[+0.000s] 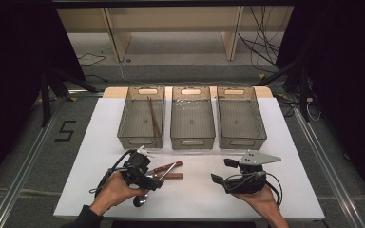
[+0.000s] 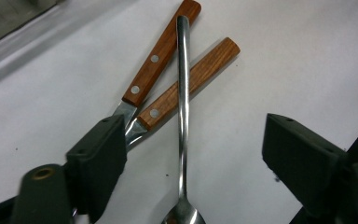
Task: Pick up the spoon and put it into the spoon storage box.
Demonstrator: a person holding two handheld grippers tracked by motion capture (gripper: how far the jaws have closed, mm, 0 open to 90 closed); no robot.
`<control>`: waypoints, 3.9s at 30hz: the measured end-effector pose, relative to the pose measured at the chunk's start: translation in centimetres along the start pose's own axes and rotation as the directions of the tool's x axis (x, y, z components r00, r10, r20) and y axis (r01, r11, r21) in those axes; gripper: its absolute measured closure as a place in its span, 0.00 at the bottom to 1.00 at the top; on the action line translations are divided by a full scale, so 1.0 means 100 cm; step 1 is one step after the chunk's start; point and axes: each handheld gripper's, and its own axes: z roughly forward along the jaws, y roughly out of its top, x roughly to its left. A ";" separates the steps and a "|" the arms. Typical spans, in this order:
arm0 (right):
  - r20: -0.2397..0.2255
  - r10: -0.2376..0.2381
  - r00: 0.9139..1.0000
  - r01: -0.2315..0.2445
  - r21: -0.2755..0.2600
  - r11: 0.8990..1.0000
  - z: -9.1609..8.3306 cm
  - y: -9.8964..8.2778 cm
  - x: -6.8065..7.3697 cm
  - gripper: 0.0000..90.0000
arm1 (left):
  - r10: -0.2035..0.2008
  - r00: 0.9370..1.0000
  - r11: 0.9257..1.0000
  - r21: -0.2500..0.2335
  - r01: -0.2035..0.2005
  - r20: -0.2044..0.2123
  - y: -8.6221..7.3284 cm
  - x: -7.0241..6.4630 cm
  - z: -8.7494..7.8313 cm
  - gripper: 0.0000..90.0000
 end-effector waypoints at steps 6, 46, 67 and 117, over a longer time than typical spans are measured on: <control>-0.002 -0.001 1.000 0.001 0.000 1.000 0.000 0.000 0.000 0.27 | 0.028 1.000 0.999 0.038 -0.028 0.002 -0.001 -0.005 0.001 0.45; -0.001 -0.011 1.000 0.011 0.010 1.000 0.002 0.000 0.003 0.28 | 0.091 0.994 0.985 0.152 -0.081 -0.057 -0.007 -0.002 0.032 0.92; 0.000 -0.010 1.000 0.010 0.008 1.000 0.001 0.000 0.003 0.28 | 0.119 0.992 0.988 0.103 -0.115 -0.029 -0.007 0.003 0.020 0.95; -0.010 -0.004 1.000 0.004 -0.002 1.000 0.000 -0.001 0.003 0.27 | 0.073 0.995 0.966 -0.252 -0.055 0.062 0.114 0.026 -0.038 0.95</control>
